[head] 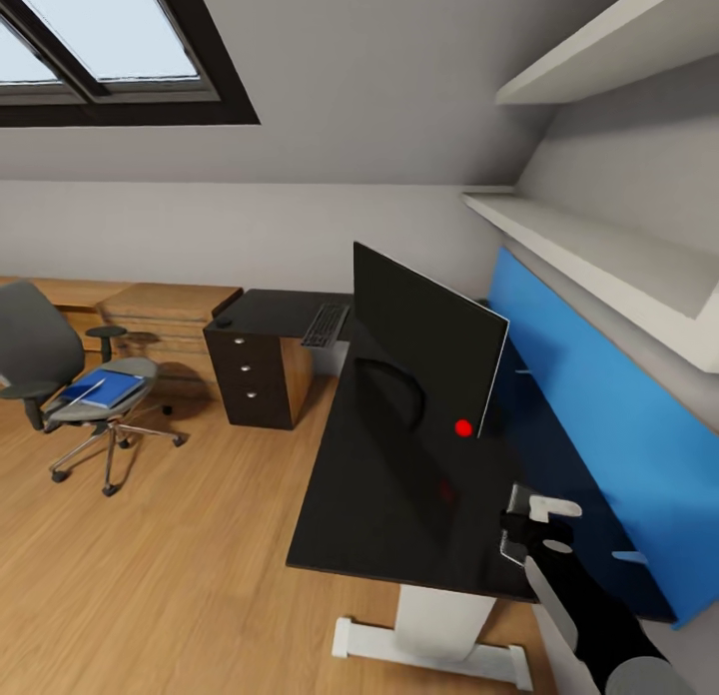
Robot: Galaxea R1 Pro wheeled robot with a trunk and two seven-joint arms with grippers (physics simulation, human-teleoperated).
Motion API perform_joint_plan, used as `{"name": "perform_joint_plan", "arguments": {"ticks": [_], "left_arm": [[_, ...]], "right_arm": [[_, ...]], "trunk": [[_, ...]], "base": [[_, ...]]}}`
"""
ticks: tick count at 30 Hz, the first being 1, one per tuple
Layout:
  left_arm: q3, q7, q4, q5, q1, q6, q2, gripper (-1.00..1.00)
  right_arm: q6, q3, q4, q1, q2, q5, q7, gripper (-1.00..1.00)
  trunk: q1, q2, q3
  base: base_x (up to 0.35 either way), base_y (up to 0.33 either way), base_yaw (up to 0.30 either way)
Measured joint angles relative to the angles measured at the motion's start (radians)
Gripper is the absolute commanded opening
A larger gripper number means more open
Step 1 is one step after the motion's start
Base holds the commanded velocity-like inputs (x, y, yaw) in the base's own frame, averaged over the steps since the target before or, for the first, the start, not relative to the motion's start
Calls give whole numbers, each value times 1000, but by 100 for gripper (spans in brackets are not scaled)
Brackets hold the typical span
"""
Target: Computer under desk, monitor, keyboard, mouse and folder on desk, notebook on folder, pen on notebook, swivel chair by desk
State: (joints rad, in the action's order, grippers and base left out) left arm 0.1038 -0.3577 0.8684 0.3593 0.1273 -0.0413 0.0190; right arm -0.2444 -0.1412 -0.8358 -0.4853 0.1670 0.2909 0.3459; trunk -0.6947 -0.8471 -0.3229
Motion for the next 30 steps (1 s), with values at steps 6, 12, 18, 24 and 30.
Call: {"name": "perform_joint_plan", "arguments": {"ticks": [6,12,18,24,30], "left_arm": [[-1,-3,1,1,0,0,-1,100],[-3,-3,2,1,0,-2,-1,100],[-7,-2,7,1,0,-79,-2,100],[-10,1,61,3,0,-128,-3,100],[-10,-3,188,7,2,-124,-5,100]], "right_arm": [[23,0,44,-16,11,0,-18,100],[27,1,51,-21,18,2,-22,100],[28,2,62,-26,21,3,-23,100],[27,2,70,-26,22,4,-23,100],[28,3,114,-51,23,6,-24,100]], "trunk": [[0,0,0],[0,0,0],[0,0,0],[0,0,0],[0,0,0]], "base": [[84,0,0],[105,0,0],[110,0,0],[14,0,0],[2,0,0]]}}
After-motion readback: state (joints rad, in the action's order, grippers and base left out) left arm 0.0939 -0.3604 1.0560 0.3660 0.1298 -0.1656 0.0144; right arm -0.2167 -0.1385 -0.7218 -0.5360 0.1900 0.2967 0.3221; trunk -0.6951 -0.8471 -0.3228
